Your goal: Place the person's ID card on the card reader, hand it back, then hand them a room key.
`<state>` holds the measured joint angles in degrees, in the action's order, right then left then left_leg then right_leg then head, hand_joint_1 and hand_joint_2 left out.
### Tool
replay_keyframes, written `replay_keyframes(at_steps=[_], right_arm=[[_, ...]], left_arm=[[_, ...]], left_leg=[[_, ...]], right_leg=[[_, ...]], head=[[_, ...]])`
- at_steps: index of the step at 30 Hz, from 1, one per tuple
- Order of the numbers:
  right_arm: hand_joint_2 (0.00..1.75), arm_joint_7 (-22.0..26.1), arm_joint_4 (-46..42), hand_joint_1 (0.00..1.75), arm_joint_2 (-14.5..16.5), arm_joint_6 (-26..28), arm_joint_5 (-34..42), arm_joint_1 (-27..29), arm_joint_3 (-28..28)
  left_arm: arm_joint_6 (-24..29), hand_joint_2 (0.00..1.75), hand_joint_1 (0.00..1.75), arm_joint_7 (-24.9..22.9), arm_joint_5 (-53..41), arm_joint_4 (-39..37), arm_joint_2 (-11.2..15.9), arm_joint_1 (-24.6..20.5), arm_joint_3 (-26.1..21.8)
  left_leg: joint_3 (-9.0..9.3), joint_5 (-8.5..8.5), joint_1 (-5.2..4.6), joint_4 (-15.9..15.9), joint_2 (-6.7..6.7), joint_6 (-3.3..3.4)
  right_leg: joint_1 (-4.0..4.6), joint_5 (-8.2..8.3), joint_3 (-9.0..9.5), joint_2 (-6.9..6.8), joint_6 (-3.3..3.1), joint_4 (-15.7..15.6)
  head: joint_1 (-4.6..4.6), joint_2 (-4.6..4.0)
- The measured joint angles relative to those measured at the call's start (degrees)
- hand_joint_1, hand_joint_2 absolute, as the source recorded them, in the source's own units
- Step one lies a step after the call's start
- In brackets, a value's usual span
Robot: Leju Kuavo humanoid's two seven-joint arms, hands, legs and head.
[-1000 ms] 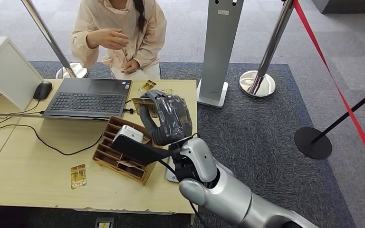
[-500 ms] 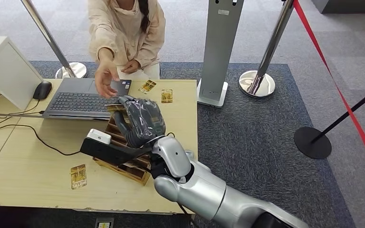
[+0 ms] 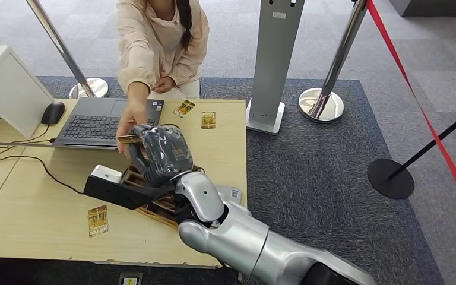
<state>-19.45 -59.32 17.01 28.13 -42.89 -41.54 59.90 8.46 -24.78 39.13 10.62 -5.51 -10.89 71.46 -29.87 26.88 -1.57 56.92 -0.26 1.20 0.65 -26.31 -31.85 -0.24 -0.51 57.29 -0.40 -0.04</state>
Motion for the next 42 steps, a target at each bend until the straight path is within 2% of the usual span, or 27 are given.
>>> replay_keyframes(at_steps=[10, 19, 34, 38, 42], right_arm=[[1.75, -0.16, 5.14, 1.75, 2.26, 3.24, 0.51, -1.91, 0.49], [1.75, -0.9, 9.71, 1.75, 2.07, 8.08, 2.64, -2.71, 0.16], [1.75, -0.02, 14.21, 1.75, 2.09, 9.01, 3.46, -2.75, -0.37], [1.75, 0.28, 14.64, 0.0, 2.13, 9.0, 3.66, -2.75, -0.36], [1.75, 1.93, 13.03, 0.0, 1.94, 9.77, 1.8, -2.06, -0.28]], left_arm=[[0.14, 1.75, 0.0, 0.13, -0.07, 0.0, -0.02, 0.01, 0.05], [0.31, 1.75, 0.0, 0.06, 0.49, 0.0, -0.04, 0.01, 0.19], [0.4, 1.75, 0.0, -0.01, 0.72, 0.0, -0.04, -0.06, 0.89], [0.42, 1.75, 0.0, -0.05, 0.76, 0.0, -0.04, -0.07, 0.91], [0.56, 1.75, 0.0, -0.07, 1.17, 0.0, -0.04, -0.07, 0.93]], left_leg=[[0.01, 0.0, 0.0, 0.0, 0.0, 0.0], [0.01, 0.0, -0.01, 0.0, 0.01, 0.0], [0.01, 0.02, -0.01, 0.0, 0.01, 0.0], [0.0, 0.05, -0.01, 0.0, 0.01, 0.01], [0.01, 0.07, -0.01, 0.0, 0.02, 0.01]], right_leg=[[0.0, 0.0, 0.0, 0.0, 0.0, 0.0], [-0.01, 0.0, 0.0, 0.0, 0.0, -0.01], [0.0, 0.0, 0.0, 0.0, 0.0, 0.0], [0.0, -0.02, -0.01, 0.0, 0.01, -0.01], [0.0, -0.04, -0.01, 0.0, 0.04, -0.03]], head=[[0.0, 0.0], [0.0, 0.0], [0.01, 0.0], [0.01, 0.0], [0.01, 0.0]])
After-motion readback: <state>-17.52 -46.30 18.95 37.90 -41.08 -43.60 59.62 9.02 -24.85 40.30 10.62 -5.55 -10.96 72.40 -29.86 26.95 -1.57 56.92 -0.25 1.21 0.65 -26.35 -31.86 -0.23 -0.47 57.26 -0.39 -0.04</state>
